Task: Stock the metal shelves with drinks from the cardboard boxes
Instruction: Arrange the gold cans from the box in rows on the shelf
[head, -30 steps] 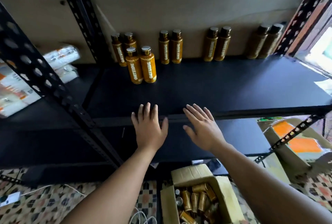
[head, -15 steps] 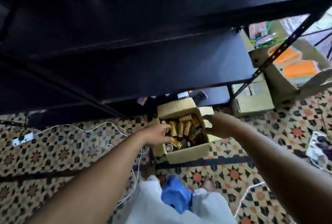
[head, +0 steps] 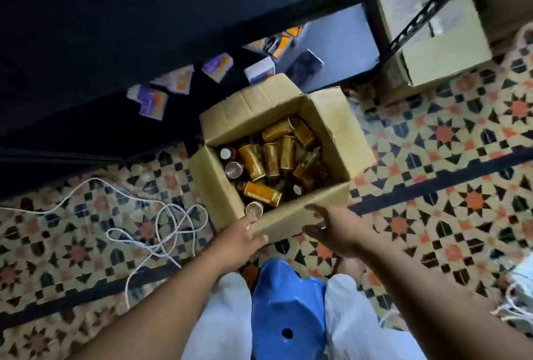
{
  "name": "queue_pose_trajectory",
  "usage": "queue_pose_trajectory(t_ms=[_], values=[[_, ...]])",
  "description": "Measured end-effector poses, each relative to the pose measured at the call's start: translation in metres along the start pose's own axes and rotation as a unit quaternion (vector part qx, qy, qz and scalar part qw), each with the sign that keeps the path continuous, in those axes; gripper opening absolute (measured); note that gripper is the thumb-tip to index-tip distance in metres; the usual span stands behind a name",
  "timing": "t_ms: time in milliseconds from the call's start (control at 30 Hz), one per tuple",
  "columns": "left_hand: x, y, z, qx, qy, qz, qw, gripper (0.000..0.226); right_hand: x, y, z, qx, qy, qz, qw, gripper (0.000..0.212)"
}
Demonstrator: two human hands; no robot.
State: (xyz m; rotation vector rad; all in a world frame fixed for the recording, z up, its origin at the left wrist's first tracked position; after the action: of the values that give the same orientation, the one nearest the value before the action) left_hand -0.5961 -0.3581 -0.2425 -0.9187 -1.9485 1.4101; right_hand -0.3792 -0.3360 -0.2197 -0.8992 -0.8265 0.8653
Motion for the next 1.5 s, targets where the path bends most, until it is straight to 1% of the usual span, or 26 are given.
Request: queue_pose_trajectory(t_ms=[133, 233, 333, 400, 467, 533, 600, 667, 700, 767, 867, 933, 1000, 1033, 1100, 1167, 1267, 1367, 1433, 1500], values=[[0.014, 0.078, 0.016, -0.018, 0.011, -0.009, 1.000, 0.053, -0.005, 0.080, -0.019, 0.003, 0.008, -0.023, 1.000, 0.055], [0.039, 0.126, 0.001, -0.057, 0.007, -0.056, 0.997, 0.053, 0.019, 0.129, -0.025, 0.021, 0.031, -0.067, 0.997, 0.050], [0.066, 0.161, -0.026, -0.101, 0.020, -0.113, 0.988, 0.049, 0.046, 0.167, -0.032, 0.025, 0.070, -0.122, 0.990, 0.054], [0.080, 0.180, -0.046, -0.133, 0.032, -0.143, 0.980, 0.048, 0.060, 0.187, -0.040, 0.010, 0.121, -0.163, 0.979, 0.057], [0.092, 0.199, -0.063, -0.164, 0.049, -0.182, 0.968, 0.049, 0.069, 0.205, -0.054, -0.014, 0.192, -0.207, 0.959, 0.051], [0.104, 0.220, -0.077, -0.192, 0.056, -0.219, 0.955, 0.052, 0.070, 0.221, -0.069, -0.036, 0.271, -0.231, 0.934, 0.044], [0.113, 0.238, -0.088, -0.214, 0.048, -0.239, 0.946, 0.056, 0.068, 0.235, -0.079, -0.040, 0.310, -0.237, 0.920, 0.051], [0.117, 0.253, -0.099, -0.234, 0.045, -0.240, 0.941, 0.061, 0.065, 0.246, -0.082, -0.017, 0.324, -0.237, 0.916, 0.060], [0.118, 0.260, -0.103, -0.238, 0.051, -0.235, 0.941, 0.062, 0.063, 0.250, -0.082, -0.003, 0.333, -0.233, 0.913, 0.061], [0.121, 0.272, -0.105, -0.233, 0.069, -0.231, 0.942, 0.062, 0.058, 0.258, -0.084, 0.005, 0.340, -0.230, 0.912, 0.061], [0.129, 0.285, -0.081, -0.194, 0.096, -0.223, 0.950, 0.056, 0.058, 0.268, -0.089, -0.017, 0.302, -0.234, 0.924, 0.056], [0.129, 0.282, -0.062, -0.160, 0.149, -0.216, 0.952, 0.052, 0.057, 0.273, -0.088, -0.016, 0.273, -0.221, 0.936, 0.050], [0.130, 0.274, -0.050, -0.140, 0.214, -0.228, 0.939, 0.053, 0.055, 0.275, -0.086, -0.011, 0.265, -0.220, 0.939, 0.050], [0.131, 0.271, -0.048, -0.136, 0.224, -0.236, 0.936, 0.056, 0.055, 0.276, -0.087, -0.015, 0.270, -0.226, 0.936, 0.053], [0.135, 0.264, -0.045, -0.129, 0.196, -0.259, 0.937, 0.062, 0.055, 0.280, -0.091, -0.026, 0.289, -0.239, 0.927, 0.062], [0.133, 0.257, -0.044, -0.122, 0.183, -0.286, 0.933, 0.067, 0.056, 0.283, -0.094, -0.033, 0.293, -0.249, 0.923, 0.065], [0.124, 0.250, -0.041, -0.100, 0.187, -0.327, 0.921, 0.074, 0.052, 0.287, -0.094, -0.035, 0.283, -0.250, 0.925, 0.065], [0.114, 0.247, -0.040, -0.070, 0.180, -0.346, 0.918, 0.089, 0.051, 0.289, -0.099, -0.050, 0.294, -0.255, 0.920, 0.067], [0.109, 0.247, -0.042, -0.081, 0.175, -0.357, 0.914, 0.098, 0.052, 0.286, -0.103, -0.050, 0.330, -0.268, 0.904, 0.063], [0.105, 0.249, -0.041, -0.109, 0.171, -0.364, 0.909, 0.107, 0.054, 0.281, -0.107, -0.039, 0.362, -0.288, 0.886, 0.058]])
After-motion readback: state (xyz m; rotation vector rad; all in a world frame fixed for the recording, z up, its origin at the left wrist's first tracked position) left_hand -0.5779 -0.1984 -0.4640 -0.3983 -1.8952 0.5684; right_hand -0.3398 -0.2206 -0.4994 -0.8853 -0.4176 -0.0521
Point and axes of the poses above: each hand's wrist, its own y-axis towards the middle knuckle, its own x-axis out of the back of the hand, z = x × y, the point moved 8 cm from there along y, towards the middle knuckle, and after that the axes turned 10 degrees about z, right-handed, at the moved point
